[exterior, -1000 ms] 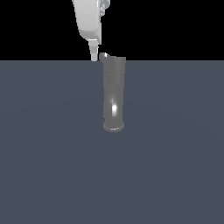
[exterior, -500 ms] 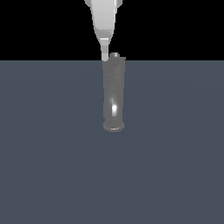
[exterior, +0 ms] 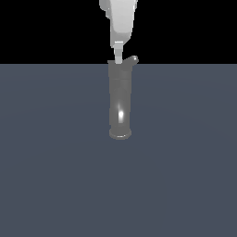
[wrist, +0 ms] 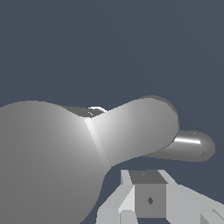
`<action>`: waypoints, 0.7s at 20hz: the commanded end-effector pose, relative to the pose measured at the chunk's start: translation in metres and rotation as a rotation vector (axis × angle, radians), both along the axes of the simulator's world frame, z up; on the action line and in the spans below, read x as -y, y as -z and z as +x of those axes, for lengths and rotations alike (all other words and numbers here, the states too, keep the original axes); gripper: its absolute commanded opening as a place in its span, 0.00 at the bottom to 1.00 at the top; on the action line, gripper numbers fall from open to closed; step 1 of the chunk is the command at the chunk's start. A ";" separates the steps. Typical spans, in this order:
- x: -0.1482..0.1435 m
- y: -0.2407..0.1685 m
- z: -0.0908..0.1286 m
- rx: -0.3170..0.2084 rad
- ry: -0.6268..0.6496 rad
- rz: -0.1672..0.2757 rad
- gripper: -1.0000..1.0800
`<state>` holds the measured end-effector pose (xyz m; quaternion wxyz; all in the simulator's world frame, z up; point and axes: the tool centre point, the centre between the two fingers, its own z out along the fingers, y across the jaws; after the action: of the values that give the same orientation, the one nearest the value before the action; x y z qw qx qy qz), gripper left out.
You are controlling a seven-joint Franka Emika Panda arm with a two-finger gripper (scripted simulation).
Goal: Turn on the faucet by rotating a designated handle.
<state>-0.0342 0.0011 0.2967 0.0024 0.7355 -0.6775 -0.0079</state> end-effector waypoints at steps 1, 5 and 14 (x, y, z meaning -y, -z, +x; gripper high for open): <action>0.065 0.000 0.010 0.014 0.096 -0.008 0.00; 0.018 0.000 0.005 -0.008 0.012 0.003 0.00; 0.045 0.000 0.033 0.000 0.046 -0.001 0.00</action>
<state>-0.0232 -0.0179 0.2970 0.0159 0.7334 -0.6792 -0.0232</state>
